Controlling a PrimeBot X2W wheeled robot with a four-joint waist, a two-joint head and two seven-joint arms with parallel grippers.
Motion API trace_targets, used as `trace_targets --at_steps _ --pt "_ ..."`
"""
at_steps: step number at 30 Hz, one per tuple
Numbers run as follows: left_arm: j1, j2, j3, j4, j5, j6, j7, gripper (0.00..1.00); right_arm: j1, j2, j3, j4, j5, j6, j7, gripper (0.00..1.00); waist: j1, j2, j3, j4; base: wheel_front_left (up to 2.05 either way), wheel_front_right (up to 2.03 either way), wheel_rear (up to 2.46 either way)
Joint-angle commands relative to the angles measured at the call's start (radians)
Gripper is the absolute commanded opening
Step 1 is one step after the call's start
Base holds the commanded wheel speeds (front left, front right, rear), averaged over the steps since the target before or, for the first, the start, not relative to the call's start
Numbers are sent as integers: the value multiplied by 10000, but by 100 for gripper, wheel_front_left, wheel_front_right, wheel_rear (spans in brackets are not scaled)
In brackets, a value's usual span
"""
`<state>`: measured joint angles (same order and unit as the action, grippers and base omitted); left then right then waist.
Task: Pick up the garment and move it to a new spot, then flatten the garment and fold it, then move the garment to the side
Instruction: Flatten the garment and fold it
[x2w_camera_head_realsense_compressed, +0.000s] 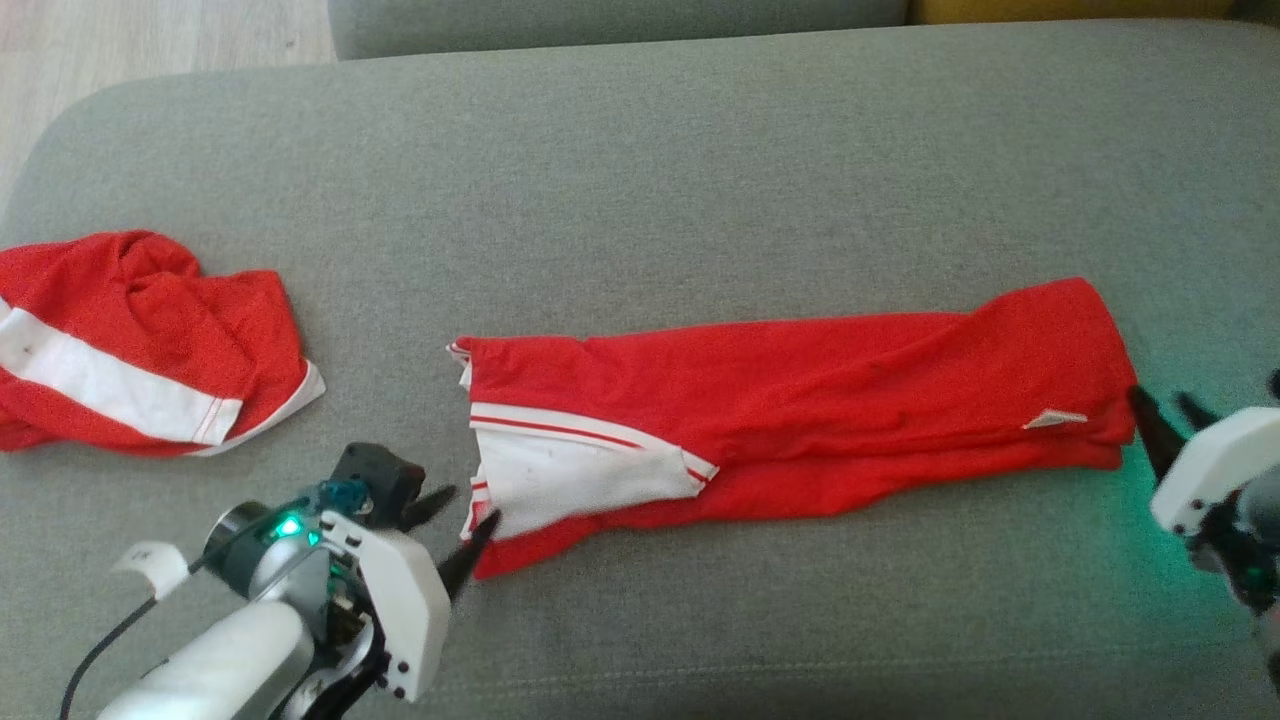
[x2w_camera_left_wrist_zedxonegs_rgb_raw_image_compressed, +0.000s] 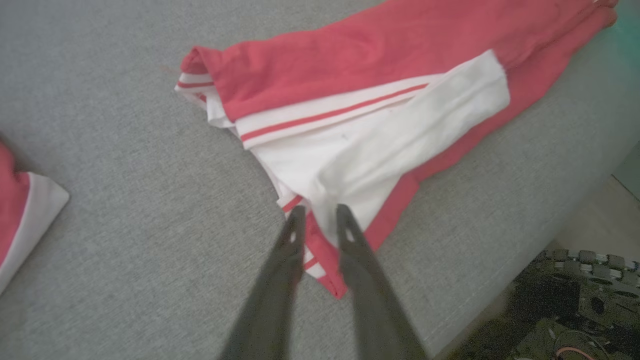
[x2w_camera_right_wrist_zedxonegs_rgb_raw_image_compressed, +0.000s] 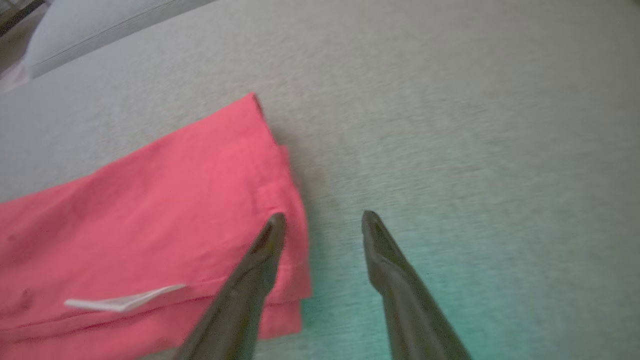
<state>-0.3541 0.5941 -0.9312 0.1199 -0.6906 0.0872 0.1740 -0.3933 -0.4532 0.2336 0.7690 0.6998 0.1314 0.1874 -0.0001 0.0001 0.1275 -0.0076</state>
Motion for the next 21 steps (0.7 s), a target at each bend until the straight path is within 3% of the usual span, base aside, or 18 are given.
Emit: trace_targets --at_steps 1,7,12,17,21 --pt "-354 396 406 -183 103 59 -122 100 -3 -279 -64 -198 -146 -7 -177 100 1 -1 -16 -4 0 0 0" --pt "-171 40 990 -119 -273 526 -962 100 -66 196 -1037 -378 -646 -7 -1140 100 1 -1 -166 16 0 0 0" --pt "-97 -574 2306 -38 -792 1294 -2775 100 149 746 -1536 -1353 -1004 -7 -2312 100 1 -1 -289 54 0 0 0" --pt "258 -1460 3676 161 -1347 1359 -4250 100 759 1243 -1559 -2568 -1518 -7 -3400 100 1 -1 -436 80 0 0 0" --pt "744 -2285 5010 -155 -80 1412 -4350 100 1300 1326 -1552 -3259 -2823 -7 -4137 100 1 -1 -522 83 0 0 0"
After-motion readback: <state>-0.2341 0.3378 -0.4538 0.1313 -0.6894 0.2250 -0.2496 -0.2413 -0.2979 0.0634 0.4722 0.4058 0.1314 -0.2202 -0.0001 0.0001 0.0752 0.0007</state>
